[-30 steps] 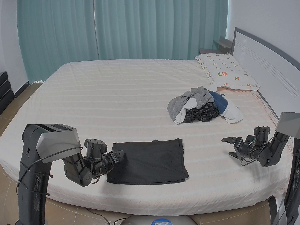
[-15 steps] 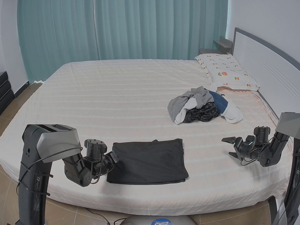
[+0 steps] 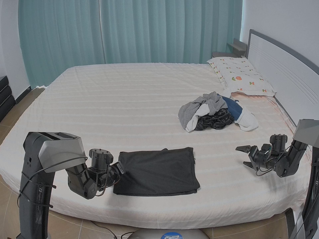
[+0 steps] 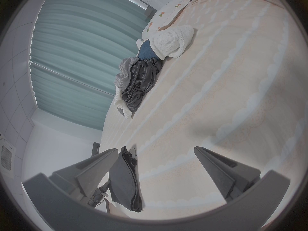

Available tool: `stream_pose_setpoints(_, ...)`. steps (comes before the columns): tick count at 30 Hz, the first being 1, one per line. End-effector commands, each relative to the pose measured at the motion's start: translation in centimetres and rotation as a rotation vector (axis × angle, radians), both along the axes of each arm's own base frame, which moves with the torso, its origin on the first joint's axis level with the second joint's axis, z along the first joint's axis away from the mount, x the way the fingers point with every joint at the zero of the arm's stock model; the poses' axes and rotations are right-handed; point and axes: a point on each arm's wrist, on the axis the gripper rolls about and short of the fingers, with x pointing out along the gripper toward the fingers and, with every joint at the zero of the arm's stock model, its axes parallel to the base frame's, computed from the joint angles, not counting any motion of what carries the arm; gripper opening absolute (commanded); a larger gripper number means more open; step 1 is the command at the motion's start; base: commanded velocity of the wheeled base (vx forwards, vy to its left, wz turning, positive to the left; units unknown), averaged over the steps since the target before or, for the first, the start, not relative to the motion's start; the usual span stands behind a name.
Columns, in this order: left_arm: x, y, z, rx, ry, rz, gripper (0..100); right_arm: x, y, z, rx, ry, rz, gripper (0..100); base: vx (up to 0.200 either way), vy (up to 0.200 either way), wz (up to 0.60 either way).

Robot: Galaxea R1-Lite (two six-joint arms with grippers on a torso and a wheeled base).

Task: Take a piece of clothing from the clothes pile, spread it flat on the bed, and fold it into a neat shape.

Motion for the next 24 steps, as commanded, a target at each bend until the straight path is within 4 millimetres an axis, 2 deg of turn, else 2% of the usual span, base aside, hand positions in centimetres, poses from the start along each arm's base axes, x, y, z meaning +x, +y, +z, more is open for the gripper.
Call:
stream_pose_setpoints(1, 0.01, 0.18, 0.13, -0.001, -0.001, 0.006, 0, 0.01, 0.01, -0.04, 0.0, 0.0, 0.001, 100, 0.0, 0.0, 0.0)
stream_pose_setpoints(9, -0.18, 0.25, 0.17, 0.0, 0.003, 0.009, 0, 0.01, 0.01, -0.04, 0.0, 0.0, 0.001, 100, 0.0, 0.0, 0.0)
stream_pose_setpoints(24, -0.18, 0.52, 0.34, 0.004, 0.0, 0.027, 0, 0.01, 0.01, -0.04, 0.0, 0.0, 0.001, 100, 0.0, 0.2, 0.0)
